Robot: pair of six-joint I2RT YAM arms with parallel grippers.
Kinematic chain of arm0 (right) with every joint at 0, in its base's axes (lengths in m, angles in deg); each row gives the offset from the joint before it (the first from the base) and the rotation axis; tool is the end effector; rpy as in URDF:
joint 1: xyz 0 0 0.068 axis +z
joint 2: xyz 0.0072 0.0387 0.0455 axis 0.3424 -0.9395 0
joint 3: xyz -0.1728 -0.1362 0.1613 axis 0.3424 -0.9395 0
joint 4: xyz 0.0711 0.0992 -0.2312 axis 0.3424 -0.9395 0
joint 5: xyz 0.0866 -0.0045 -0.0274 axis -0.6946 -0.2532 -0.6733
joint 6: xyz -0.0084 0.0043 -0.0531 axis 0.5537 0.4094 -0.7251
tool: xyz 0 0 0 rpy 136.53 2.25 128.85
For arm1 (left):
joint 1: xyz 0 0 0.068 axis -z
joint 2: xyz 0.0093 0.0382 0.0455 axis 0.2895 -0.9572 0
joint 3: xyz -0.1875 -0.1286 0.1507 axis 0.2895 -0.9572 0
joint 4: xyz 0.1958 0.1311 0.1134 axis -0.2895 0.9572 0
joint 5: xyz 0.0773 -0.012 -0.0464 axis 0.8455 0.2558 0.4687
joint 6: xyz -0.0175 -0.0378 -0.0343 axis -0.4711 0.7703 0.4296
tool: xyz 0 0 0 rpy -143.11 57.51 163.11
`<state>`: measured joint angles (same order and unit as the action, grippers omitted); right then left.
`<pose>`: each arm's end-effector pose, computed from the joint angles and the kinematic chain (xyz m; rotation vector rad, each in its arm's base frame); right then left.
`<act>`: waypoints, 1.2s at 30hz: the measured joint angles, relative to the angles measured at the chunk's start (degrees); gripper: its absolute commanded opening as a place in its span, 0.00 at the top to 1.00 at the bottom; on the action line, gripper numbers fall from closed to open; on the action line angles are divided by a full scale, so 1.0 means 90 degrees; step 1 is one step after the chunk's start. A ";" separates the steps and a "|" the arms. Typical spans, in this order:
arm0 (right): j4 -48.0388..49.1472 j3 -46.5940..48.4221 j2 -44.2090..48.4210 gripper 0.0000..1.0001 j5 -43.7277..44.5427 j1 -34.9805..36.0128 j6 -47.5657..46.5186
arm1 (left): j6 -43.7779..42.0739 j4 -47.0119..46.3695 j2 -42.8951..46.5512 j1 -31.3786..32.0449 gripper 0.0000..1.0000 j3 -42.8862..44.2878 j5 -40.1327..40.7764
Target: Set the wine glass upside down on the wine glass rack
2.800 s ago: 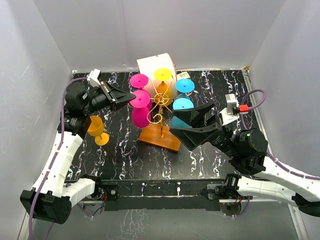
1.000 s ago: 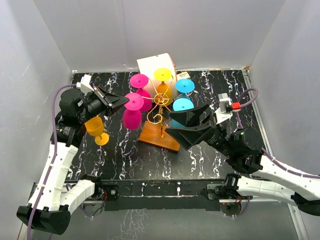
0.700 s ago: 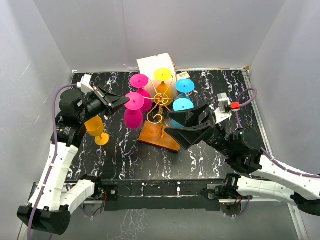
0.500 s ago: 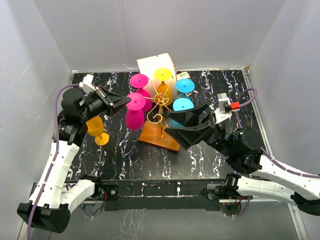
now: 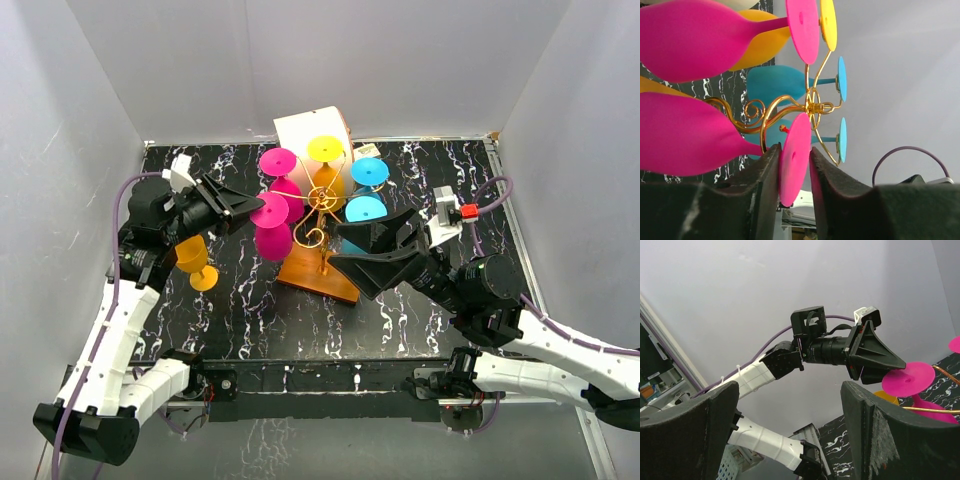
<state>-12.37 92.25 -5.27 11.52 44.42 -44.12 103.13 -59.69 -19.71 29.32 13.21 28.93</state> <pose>0.0694 0.1448 0.4315 -0.3525 1.1722 1.4684 0.1976 -0.0631 0.3996 -0.4249 1.8957 -1.4352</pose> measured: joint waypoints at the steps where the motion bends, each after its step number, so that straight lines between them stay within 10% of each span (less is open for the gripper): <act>1: 0.0002 0.0000 -0.0017 0.19 0.0000 0.0000 0.0000 | -0.0032 0.0005 0.0012 0.0000 0.65 0.0019 0.0002; 27: 0.0022 -0.0046 0.0034 0.19 0.0221 0.0000 0.0019 | -0.1511 0.2329 0.0097 0.0002 0.28 0.1324 0.0321; 36: -0.0187 -0.0085 0.0182 0.22 0.0702 0.0000 0.0168 | -0.3235 0.3895 -0.0034 0.0007 0.48 0.2795 0.3009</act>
<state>-14.05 91.49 -3.63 17.83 44.42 -42.61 74.02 -24.63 -20.01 29.39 38.37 56.01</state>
